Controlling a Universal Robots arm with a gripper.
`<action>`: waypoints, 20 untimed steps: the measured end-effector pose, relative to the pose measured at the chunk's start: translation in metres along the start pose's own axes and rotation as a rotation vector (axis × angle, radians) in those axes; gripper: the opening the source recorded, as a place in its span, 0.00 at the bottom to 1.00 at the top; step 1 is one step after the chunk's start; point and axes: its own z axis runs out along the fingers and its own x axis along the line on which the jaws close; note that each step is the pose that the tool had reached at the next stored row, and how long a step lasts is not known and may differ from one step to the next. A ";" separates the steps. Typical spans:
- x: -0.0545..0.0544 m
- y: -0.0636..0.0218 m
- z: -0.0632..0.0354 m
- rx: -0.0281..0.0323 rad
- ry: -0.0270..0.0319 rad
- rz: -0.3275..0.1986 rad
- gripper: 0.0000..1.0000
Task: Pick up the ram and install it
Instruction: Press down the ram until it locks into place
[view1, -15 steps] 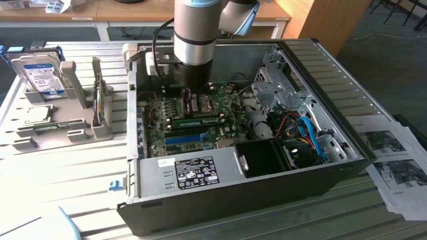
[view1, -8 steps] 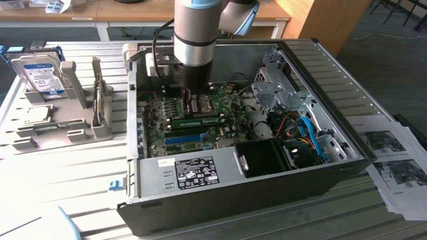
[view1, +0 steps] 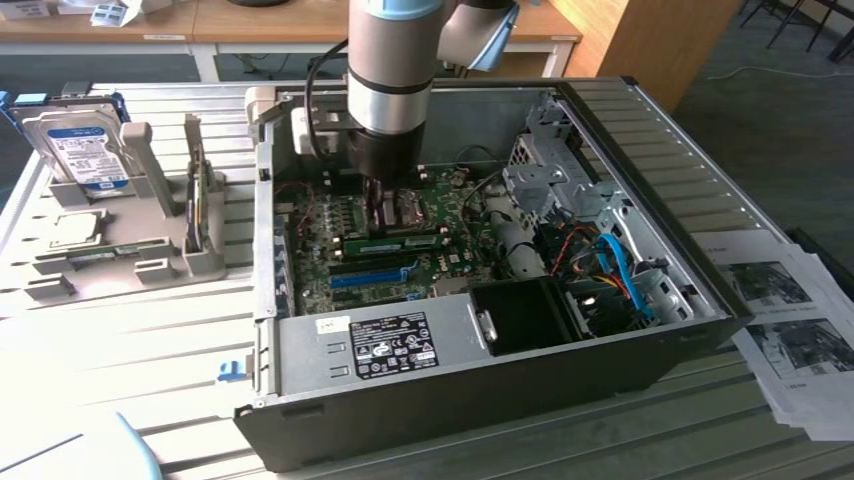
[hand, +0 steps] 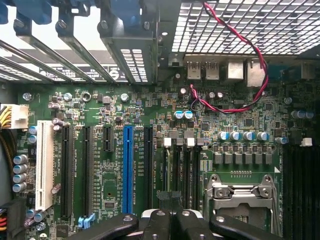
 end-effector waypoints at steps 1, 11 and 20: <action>0.000 0.0000 0.0003 -0.0001 0.0001 0.000 0.09; 0.000 0.0000 0.0015 -0.0001 0.0001 0.000 0.09; 0.000 -0.0001 0.0032 0.0000 -0.0001 0.000 0.09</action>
